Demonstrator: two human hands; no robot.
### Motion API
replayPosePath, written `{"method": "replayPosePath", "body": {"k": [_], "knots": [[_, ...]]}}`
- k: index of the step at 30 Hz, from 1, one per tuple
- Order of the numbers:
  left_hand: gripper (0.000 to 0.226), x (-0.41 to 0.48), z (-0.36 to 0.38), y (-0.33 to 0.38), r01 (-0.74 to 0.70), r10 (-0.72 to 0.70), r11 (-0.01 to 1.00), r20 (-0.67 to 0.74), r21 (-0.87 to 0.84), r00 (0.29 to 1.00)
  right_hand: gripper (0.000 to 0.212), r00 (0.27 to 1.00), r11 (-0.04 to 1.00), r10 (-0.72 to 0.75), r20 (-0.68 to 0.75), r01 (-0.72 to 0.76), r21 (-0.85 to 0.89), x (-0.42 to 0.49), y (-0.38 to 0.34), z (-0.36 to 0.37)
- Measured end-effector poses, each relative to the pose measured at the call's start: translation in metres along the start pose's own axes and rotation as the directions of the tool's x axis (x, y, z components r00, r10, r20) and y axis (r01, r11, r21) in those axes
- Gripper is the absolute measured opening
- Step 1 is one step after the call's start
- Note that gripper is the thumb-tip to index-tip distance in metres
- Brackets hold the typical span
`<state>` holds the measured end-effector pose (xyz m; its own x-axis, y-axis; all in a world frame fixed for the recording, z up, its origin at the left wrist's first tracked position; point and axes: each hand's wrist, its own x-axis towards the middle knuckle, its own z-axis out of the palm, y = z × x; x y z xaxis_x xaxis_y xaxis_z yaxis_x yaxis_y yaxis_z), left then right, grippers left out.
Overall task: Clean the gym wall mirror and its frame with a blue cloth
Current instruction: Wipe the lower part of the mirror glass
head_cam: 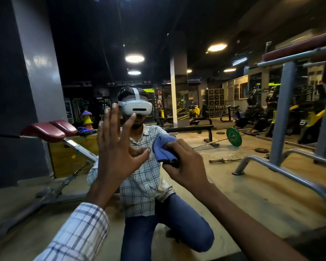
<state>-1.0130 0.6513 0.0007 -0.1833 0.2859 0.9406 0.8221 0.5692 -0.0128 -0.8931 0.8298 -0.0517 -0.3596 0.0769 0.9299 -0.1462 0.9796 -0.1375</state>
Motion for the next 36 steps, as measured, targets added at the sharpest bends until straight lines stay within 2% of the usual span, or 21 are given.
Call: {"method": "replayPosePath", "body": {"k": [3, 7, 8, 10, 12, 13, 14, 16, 18, 19, 21, 23, 24, 25, 26, 28, 29, 30, 32, 34, 36], "knots": [[0.110, -0.001, -0.002, 0.002, 0.013, -0.013, 1.000, 0.007, -0.013, 1.000, 0.041, 0.993, 0.997, -0.079, 0.091, 0.079, 0.005, 0.003, 0.008, -0.007], [0.111, 0.000, -0.007, 0.005, 0.017, -0.016, 1.000, 0.034, -0.025, 0.999, 0.046, 0.907, 0.927, -0.330, 0.263, 0.364, -0.093, 0.036, 0.031, -0.048], [0.111, 0.000, -0.007, 0.006, 0.022, -0.021, 0.999, 0.039, -0.028, 0.999, 0.045, 0.917, 0.929, -0.330, 0.226, 0.357, -0.093, 0.052, 0.038, -0.060], [0.109, 0.000, -0.008, 0.008, 0.037, -0.036, 0.999, 0.035, -0.036, 0.999, 0.040, 0.983, 0.982, -0.182, -0.017, 0.181, -0.059, 0.089, 0.051, -0.086], [0.108, 0.000, -0.007, 0.010, 0.047, -0.045, 0.998, 0.036, -0.038, 0.998, 0.037, 0.944, 0.994, 0.090, -0.317, -0.065, 0.088, 0.114, 0.060, -0.100], [0.108, 0.001, -0.007, 0.011, 0.054, -0.052, 0.998, 0.042, -0.042, 0.998, 0.037, 0.913, 0.981, 0.176, -0.369, -0.130, 0.146, 0.118, 0.058, -0.097], [0.109, 0.001, -0.008, 0.011, 0.062, -0.060, 0.997, 0.051, -0.043, 0.997, 0.039, 0.930, 0.985, 0.146, -0.337, -0.107, 0.133, 0.118, 0.053, -0.092], [0.110, 0.001, -0.008, 0.011, 0.076, -0.074, 0.996, 0.072, -0.038, 0.995, 0.043, 0.981, 0.983, -0.184, -0.054, 0.184, -0.007, 0.109, 0.042, -0.079], [0.110, 0.001, -0.009, 0.009, 0.077, -0.075, 0.997, 0.073, -0.030, 0.995, 0.043, 0.909, 0.923, -0.366, 0.199, 0.382, -0.050, 0.111, 0.046, -0.088], [0.110, 0.001, -0.009, 0.009, 0.069, -0.067, 0.997, 0.071, -0.021, 0.995, 0.042, 0.924, 0.933, -0.345, 0.166, 0.357, -0.050, 0.118, 0.054, -0.096], [0.109, 0.001, -0.009, 0.010, 0.072, -0.071, 0.997, 0.073, -0.010, 0.995, 0.039, 0.985, 0.992, -0.118, -0.125, 0.121, 0.021, 0.122, 0.069, -0.112], [0.110, 0.001, -0.009, 0.012, 0.085, -0.084, 0.996, 0.089, -0.013, 0.992, 0.036, 0.915, 0.974, 0.188, -0.358, -0.125, 0.191, 0.104, 0.074, -0.109], [0.110, 0.001, -0.009, 0.012, 0.094, -0.092, 0.995, 0.097, -0.014, 0.991, 0.037, 0.906, 0.960, 0.226, -0.358, -0.145, 0.239, 0.088, 0.072, -0.099], [0.111, 0.001, -0.009, 0.012, 0.101, -0.099, 0.995, 0.102, -0.014, 0.990, 0.038, 0.950, 0.972, 0.141, -0.279, -0.078, 0.223, 0.069, 0.069, -0.086], [0.112, 0.001, -0.010, 0.013, 0.102, -0.100, 0.995, 0.103, -0.012, 0.990, 0.040, 0.993, 0.985, -0.036, -0.108, 0.053, 0.164, 0.049, 0.065, -0.074], [0.113, 0.000, -0.011, 0.013, 0.106, -0.105, 0.994, 0.110, -0.010, 0.988, 0.037, 0.918, 0.960, -0.280, 0.280, 0.269, 0.081, 0.015, 0.066, -0.067], [0.114, 0.000, -0.012, 0.014, 0.112, -0.111, 0.994, 0.114, -0.010, 0.987, 0.035, 0.888, 0.954, -0.294, 0.353, 0.292, 0.059, 0.010, 0.073, -0.070], [0.114, 0.000, -0.012, 0.014, 0.115, -0.114, 0.993, 0.113, -0.008, 0.987, 0.035, 0.911, 0.965, -0.258, 0.321, 0.256, 0.050, 0.009, 0.079, -0.076], [0.115, 0.000, -0.012, 0.014, 0.106, -0.106, 0.994, 0.110, 0.006, 0.988, 0.036, 0.995, 0.995, -0.060, 0.083, 0.054, 0.081, 0.011, 0.090, -0.092], [0.116, 0.000, -0.010, 0.014, 0.102, -0.103, 0.995, 0.105, 0.018, 0.989, 0.031, 0.982, 0.990, 0.111, -0.150, -0.095, 0.108, 0.009, 0.102, -0.104], [0.116, -0.001, -0.009, 0.018, 0.118, -0.120, 0.993, 0.088, 0.030, 0.989, 0.031, 0.981, 0.992, 0.120, -0.154, -0.111, 0.062, 0.003, 0.111, -0.106]]}}
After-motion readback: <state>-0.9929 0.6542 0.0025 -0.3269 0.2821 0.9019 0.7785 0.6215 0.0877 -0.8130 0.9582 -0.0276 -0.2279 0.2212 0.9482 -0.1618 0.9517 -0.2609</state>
